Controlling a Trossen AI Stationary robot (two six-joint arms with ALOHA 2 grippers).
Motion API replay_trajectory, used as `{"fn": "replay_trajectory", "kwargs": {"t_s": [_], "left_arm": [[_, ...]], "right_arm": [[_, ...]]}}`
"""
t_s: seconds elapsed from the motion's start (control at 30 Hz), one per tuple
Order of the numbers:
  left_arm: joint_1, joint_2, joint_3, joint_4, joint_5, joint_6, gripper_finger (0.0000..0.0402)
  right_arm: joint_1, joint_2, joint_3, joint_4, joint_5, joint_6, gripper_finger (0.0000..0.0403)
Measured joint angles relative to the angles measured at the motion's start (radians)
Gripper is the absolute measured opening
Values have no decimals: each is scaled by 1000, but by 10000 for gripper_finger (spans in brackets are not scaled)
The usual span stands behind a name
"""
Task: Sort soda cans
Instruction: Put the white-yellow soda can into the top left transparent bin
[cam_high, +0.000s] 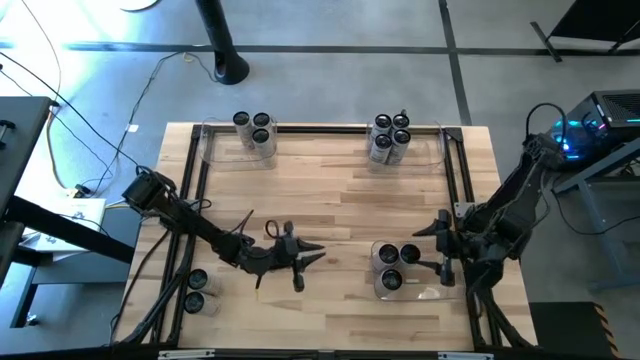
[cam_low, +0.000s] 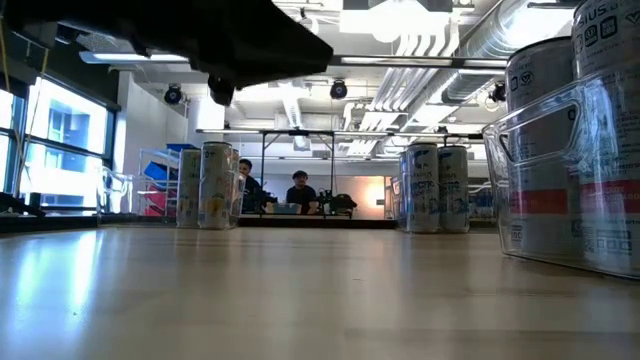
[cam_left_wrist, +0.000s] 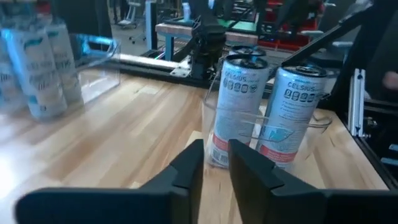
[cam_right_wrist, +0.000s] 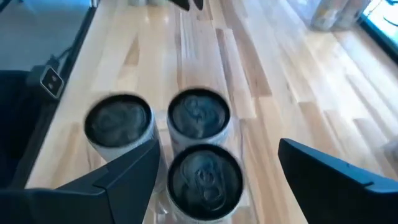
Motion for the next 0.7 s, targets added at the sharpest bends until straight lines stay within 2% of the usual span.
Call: {"fn": "replay_trajectory", "kwargs": {"t_s": [0.1,0.23,0.3,0.4,0.5,0.6,0.7], "left_arm": [[-11,-40,0,-2,1,108,96],[-32,-136,11,-16,-14,317,126],[-46,-202,52,-107,-48,388,142],[-73,-297,187,-438,-144,458,164],[-100,-327,409,-897,-259,403,186],[-113,-304,661,-1363,-285,156,202],[-114,-259,860,-1772,-198,-188,215]], "right_arm": [[0,0,61,-35,16,-33,324],[0,0,94,24,113,-161,325],[-1,4,94,78,171,-245,325],[-16,15,94,163,214,-367,325],[-39,31,94,254,213,-477,326],[-64,59,94,331,213,-564,326],[-90,97,94,380,212,-627,326]]}}
